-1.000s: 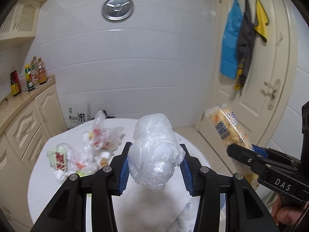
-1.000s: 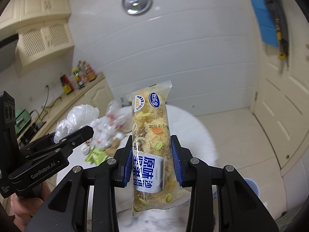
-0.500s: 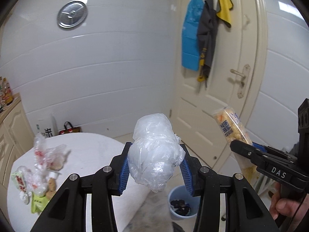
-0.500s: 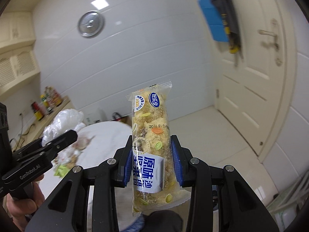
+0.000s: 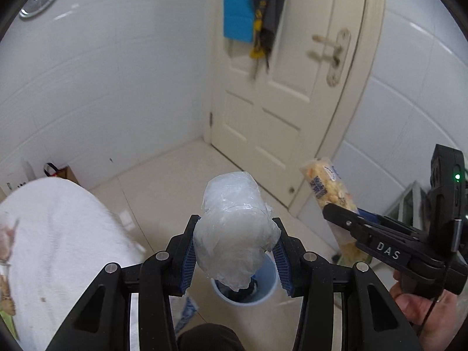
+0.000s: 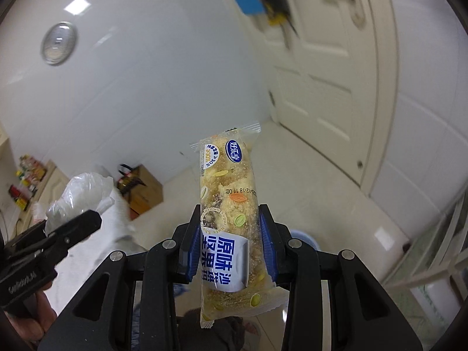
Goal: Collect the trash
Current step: 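Carry the bread packet and white plastic bag to the blue bin and release both, then swing both open tools back from the blue bin over the table trash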
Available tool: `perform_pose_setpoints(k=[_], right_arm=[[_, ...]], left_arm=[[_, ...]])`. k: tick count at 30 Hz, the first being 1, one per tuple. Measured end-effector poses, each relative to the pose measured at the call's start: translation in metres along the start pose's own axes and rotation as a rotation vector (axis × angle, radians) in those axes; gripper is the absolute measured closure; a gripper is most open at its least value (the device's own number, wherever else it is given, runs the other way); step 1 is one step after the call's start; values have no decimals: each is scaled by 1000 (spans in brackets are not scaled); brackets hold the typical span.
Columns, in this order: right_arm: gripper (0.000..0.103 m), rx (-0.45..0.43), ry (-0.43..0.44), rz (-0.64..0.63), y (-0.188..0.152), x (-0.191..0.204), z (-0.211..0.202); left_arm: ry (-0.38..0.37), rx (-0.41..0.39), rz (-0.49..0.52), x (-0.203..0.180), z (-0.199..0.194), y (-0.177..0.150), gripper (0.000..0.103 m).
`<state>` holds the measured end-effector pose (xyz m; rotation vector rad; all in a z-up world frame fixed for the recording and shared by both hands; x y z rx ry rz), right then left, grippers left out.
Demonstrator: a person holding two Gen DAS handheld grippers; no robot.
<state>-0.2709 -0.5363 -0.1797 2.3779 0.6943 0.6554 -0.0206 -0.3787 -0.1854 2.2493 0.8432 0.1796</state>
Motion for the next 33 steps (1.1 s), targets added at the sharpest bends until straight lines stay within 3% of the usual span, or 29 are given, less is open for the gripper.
perform_pose_setpoints(k=[11, 12, 13, 15, 16, 17, 21, 23, 33], right_arm=[[67, 166, -37, 129, -16, -63, 90], [66, 175, -38, 138, -17, -65, 96], [65, 181, -41, 151, -18, -69, 103], [63, 200, -42, 171, -20, -75, 113], [59, 204, -43, 183, -21, -78, 116], [50, 204, -51, 191, -22, -81, 118], [14, 184, -91, 204, -23, -86, 114], [2, 165, -110, 210, -22, -86, 109], [0, 115, -140, 175, -13, -61, 79]], left_arm=[[-48, 198, 32, -22, 140, 36, 58], [-51, 212, 39, -23, 151, 41, 53], [-49, 240, 48, -25, 166, 46, 38], [-21, 273, 46, -24, 184, 55, 18], [-1, 274, 43, -21, 191, 60, 15], [9, 268, 37, -17, 195, 65, 13], [44, 255, 26, 0, 194, 74, 4], [68, 240, 37, 8, 186, 76, 3], [112, 113, 33, 38, 107, 71, 1]])
Point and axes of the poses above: each gripper's, at about its wrist camera, not at the fingertips, and z roughly the way its jaws point, x to its left, y to its top, the point moved 1 cm from there along z, roughly the way its jaws point
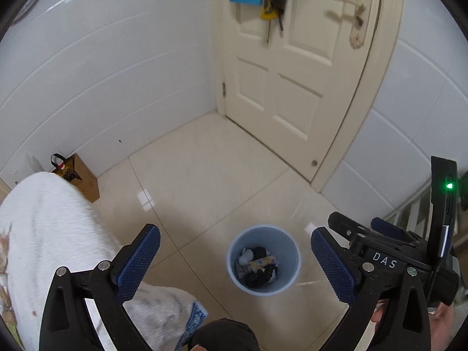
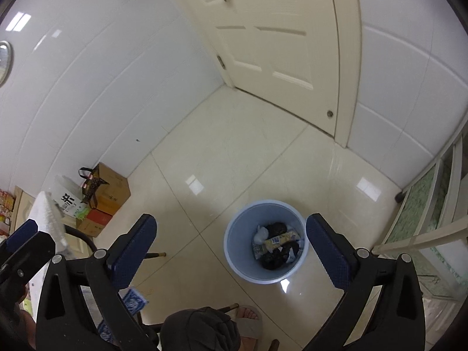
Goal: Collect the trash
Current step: 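Swing both open tools back from the blue bin over the table trash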
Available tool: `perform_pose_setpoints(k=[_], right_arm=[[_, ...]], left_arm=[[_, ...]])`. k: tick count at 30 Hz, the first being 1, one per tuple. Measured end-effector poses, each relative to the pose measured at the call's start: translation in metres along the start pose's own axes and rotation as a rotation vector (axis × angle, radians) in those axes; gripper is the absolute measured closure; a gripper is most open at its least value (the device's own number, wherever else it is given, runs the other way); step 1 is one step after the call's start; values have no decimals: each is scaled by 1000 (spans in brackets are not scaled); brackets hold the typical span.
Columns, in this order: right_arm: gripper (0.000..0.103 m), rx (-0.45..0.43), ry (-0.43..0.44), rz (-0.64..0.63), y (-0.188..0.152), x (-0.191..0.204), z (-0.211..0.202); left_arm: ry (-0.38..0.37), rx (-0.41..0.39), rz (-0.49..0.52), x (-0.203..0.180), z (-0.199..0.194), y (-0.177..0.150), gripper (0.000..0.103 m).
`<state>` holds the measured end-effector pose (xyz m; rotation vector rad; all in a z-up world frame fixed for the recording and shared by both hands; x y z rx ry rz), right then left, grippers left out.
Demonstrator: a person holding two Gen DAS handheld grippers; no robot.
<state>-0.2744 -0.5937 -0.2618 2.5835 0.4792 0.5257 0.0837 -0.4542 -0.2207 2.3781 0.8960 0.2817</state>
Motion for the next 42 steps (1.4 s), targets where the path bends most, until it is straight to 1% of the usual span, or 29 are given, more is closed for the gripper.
perform_pose_setpoints(k=[2, 5, 6, 7, 11, 15, 16, 19, 21, 24, 28, 33, 36, 42], right_arm=[[0, -17, 8, -21, 0, 11, -12], [0, -54, 25, -52, 1, 31, -34], [0, -67, 35, -64, 1, 39, -43], [0, -78, 43, -74, 1, 47, -50], [0, -127, 77, -128, -2, 84, -80], [0, -174, 118, -189, -11, 124, -110], [0, -183, 127, -205, -13, 133, -116], [0, -214, 160, -259, -23, 165, -135], [0, -232, 187, -301, -31, 190, -147], [0, -260, 219, -363, -44, 221, -164], [0, -296, 261, -447, -65, 264, -184], [0, -338, 311, -524, -89, 312, -205], [0, -348, 346, -570, -104, 337, -213], [0, -336, 400, -654, -130, 372, -215]], left_arm=[[3, -33, -9, 11, -25, -7, 1], [12, -84, -26, 10, -55, -14, 1], [18, -103, -34, 17, -66, -14, 1], [24, -116, -39, 20, -86, -33, 1], [44, -181, -77, 38, -133, -59, 1], [81, -249, -132, 60, -183, -85, 1], [94, -271, -147, 66, -202, -95, 1], [139, -321, -178, 85, -241, -122, 1], [166, -351, -202, 99, -265, -136, 1], [198, -384, -232, 109, -294, -165, 1], [261, -448, -283, 130, -338, -206, 1], [346, -500, -340, 146, -376, -255, 1], [398, -509, -381, 154, -392, -288, 1], [450, -515, -470, 166, -406, -327, 1]])
Point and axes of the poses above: each gripper's, at about its wrist camera, not at the fingertips, and z roughly the way its jaws point, x to its left, y to its top, the point moved 1 cm from there along z, roughly the way its jaws point
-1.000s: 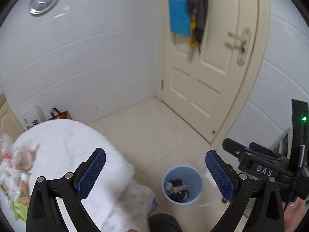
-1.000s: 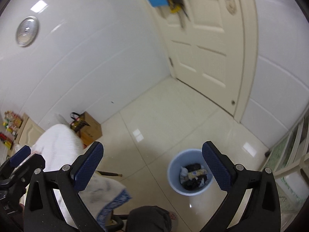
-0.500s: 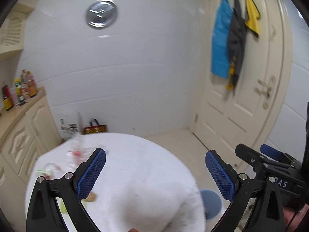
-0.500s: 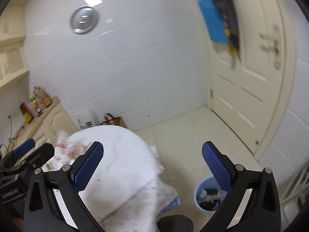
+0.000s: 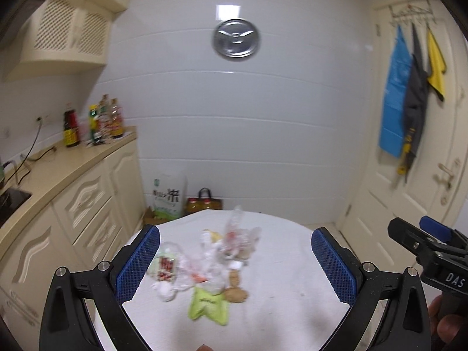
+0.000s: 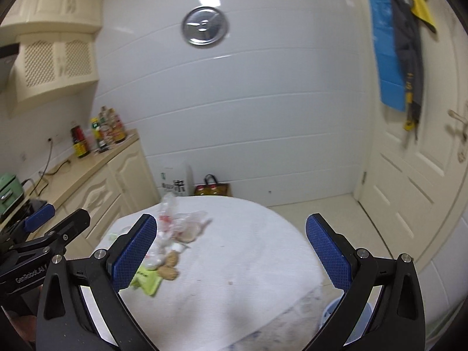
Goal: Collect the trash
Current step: 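Swing both open tools back from the blue bin over the table trash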
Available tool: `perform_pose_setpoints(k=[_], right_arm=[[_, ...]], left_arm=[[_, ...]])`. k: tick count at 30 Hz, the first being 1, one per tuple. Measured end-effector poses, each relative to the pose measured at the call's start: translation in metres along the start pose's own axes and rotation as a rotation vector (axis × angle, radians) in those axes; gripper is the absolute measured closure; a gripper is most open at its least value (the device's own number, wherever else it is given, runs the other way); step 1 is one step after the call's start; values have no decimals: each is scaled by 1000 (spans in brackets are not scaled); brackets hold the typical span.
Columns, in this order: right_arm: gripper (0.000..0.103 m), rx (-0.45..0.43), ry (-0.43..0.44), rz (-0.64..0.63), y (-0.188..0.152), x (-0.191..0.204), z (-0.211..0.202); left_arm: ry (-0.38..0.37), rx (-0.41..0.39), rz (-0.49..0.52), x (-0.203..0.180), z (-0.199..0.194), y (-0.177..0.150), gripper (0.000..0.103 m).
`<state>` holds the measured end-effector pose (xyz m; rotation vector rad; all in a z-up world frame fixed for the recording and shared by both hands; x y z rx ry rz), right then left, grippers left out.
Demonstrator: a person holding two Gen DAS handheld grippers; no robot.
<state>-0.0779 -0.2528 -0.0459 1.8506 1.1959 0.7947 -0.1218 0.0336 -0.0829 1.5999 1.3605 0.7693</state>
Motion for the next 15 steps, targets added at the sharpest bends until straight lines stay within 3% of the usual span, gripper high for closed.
perform_pose_setpoints(k=[7, 15], right_arm=[[0, 44, 62, -73, -12, 43, 22], [0, 160, 109, -143, -37, 78, 66]], left_arm=[[80, 30, -31, 29, -13, -22, 1], [145, 128, -76, 44, 15, -26, 1]])
Point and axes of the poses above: each gripper's, at about its wrist camera, not at the fingertips, and z roughly the way its jaws point, x to its left, y to its top, the point moved 1 cm from there along z, roughly the way its jaws point
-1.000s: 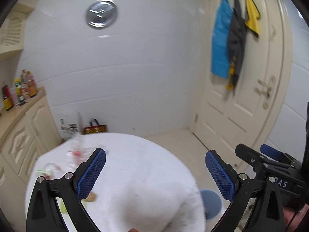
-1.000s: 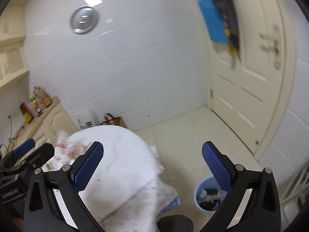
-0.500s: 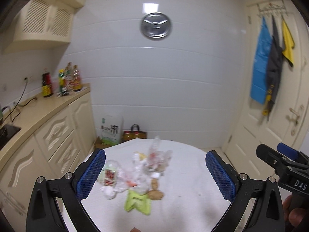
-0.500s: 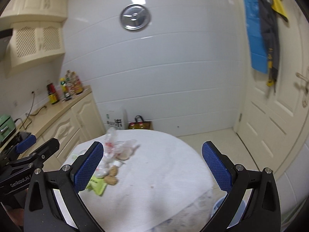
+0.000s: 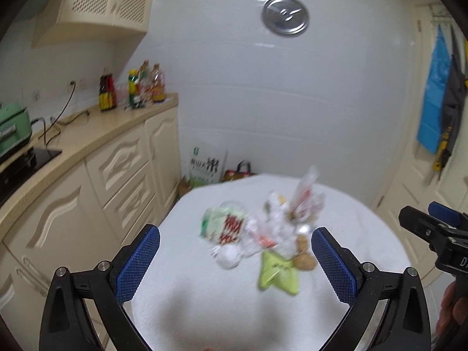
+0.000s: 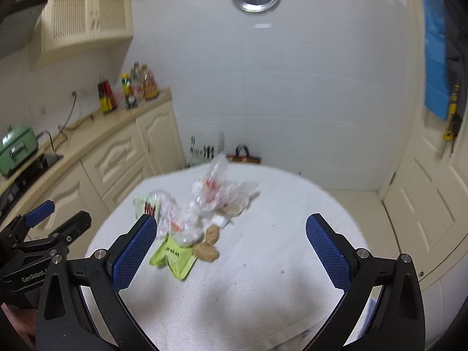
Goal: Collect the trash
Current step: 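Swing both open tools back from the blue bin over the table trash, then grasp the brown bread roll with the right tool while the left tool grasps the yellow-green snack bag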
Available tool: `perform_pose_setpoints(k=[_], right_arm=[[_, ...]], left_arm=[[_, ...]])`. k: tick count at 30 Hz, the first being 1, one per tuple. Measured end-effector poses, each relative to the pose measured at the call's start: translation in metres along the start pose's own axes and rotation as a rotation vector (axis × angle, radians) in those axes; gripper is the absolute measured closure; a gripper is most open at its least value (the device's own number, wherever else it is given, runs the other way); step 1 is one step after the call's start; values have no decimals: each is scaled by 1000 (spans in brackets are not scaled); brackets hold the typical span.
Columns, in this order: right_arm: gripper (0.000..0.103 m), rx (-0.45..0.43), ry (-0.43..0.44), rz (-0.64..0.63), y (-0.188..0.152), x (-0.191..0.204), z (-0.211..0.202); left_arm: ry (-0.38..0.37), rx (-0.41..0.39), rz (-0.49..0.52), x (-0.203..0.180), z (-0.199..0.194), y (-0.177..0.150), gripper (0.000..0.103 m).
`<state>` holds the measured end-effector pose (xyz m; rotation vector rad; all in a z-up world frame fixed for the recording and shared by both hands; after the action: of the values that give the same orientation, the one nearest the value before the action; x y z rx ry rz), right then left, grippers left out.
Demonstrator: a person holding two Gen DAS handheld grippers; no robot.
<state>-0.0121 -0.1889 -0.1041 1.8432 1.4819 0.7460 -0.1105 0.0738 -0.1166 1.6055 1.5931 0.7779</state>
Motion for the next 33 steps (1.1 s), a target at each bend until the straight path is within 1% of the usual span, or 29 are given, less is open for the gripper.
perform_pose_setpoints(k=[3, 5, 7, 9, 13, 16, 19, 21, 23, 25, 27, 29, 31, 33], right_arm=[[0, 65, 20, -6, -9, 8, 27], [1, 106, 25, -19, -16, 12, 44], [5, 151, 31, -30, -23, 16, 63], [14, 196, 35, -35, -30, 18, 80], [19, 269, 40, -42, -45, 18, 111], [23, 304, 51, -47, -53, 17, 129], [29, 325, 57, -56, -59, 17, 146], [36, 338, 80, -61, -62, 19, 156], [37, 352, 111, -72, -66, 23, 165], [43, 361, 115, -91, -70, 26, 172], [62, 346, 98, -130, -71, 28, 173], [72, 344, 106, -123, -70, 22, 171], [72, 348, 118, -110, -70, 15, 168], [72, 343, 106, -103, -71, 6, 163]], left_arm=[[16, 49, -5, 5, 18, 0, 1], [14, 89, -11, 3, 29, -3, 1], [7, 119, -6, 0, 40, -3, 1], [-2, 155, 8, -7, 53, -4, 1], [-21, 206, 31, -21, 77, 1, 1], [-23, 234, 42, -31, 94, 1, 1], [-22, 260, 46, -34, 110, 0, 1], [-17, 271, 48, -36, 119, 0, 1], [-18, 283, 47, -38, 126, -1, 1], [-21, 292, 51, -41, 135, -1, 1], [-31, 302, 58, -44, 142, -2, 1], [-40, 307, 54, -46, 148, 0, 1], [-44, 317, 66, -49, 158, -2, 1], [-52, 327, 72, -54, 165, -2, 1]])
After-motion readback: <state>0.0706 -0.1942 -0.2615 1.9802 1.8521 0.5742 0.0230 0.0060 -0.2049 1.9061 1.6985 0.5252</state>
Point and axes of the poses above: each gripper's, at about its wrist camera, not at the fingertips, and z roughly the way its jaws point, x to its left, y to its top, the point moved 1 cm from there along z, roughly the way its jaws point
